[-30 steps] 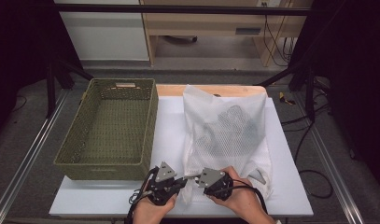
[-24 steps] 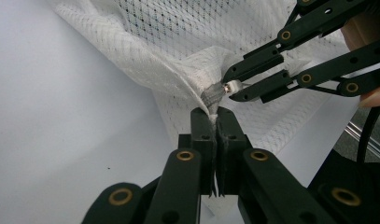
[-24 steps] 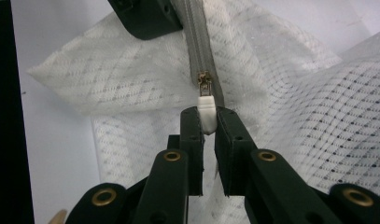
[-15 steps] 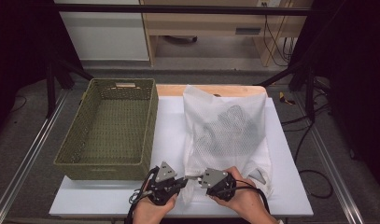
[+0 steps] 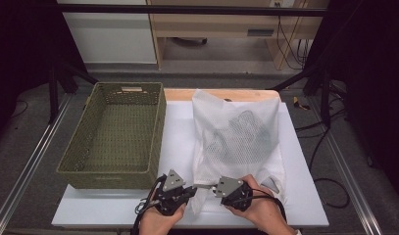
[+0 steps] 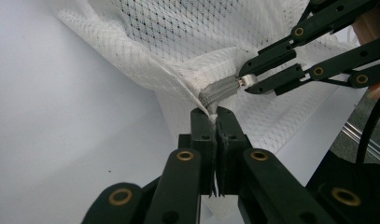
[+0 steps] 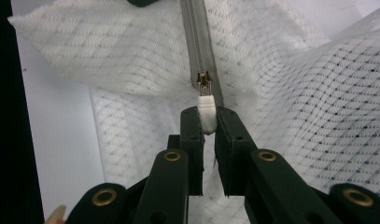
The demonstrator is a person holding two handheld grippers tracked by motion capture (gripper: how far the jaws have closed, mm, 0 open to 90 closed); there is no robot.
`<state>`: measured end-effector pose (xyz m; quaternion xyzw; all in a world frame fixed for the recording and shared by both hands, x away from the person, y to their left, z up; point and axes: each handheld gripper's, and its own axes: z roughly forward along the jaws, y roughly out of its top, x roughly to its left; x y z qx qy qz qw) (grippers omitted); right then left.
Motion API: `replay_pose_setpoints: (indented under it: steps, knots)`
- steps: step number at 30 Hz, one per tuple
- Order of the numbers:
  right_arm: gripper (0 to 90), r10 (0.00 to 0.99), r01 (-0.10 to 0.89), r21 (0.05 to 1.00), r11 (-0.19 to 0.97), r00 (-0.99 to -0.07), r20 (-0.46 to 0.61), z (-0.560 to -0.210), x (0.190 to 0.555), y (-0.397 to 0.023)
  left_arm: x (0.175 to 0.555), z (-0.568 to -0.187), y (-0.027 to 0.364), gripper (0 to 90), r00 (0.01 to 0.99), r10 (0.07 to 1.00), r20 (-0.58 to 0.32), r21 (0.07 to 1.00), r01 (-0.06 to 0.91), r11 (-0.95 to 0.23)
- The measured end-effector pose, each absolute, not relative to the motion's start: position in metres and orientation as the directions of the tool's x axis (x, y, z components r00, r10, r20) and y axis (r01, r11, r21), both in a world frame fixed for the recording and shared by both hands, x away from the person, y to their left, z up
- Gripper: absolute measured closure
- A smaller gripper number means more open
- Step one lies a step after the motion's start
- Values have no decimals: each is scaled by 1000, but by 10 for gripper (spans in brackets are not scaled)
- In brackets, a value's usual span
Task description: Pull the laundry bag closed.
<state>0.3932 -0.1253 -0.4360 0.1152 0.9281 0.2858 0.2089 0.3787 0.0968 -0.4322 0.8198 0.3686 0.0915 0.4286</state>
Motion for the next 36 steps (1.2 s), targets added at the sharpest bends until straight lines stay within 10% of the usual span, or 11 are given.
replay_pose_setpoints:
  steps: [36]
  knots:
    - [817,331,107,567,816,-892,-309,-444,403,-133,379,-435,95,882,713,687,-136,763,518,-387]
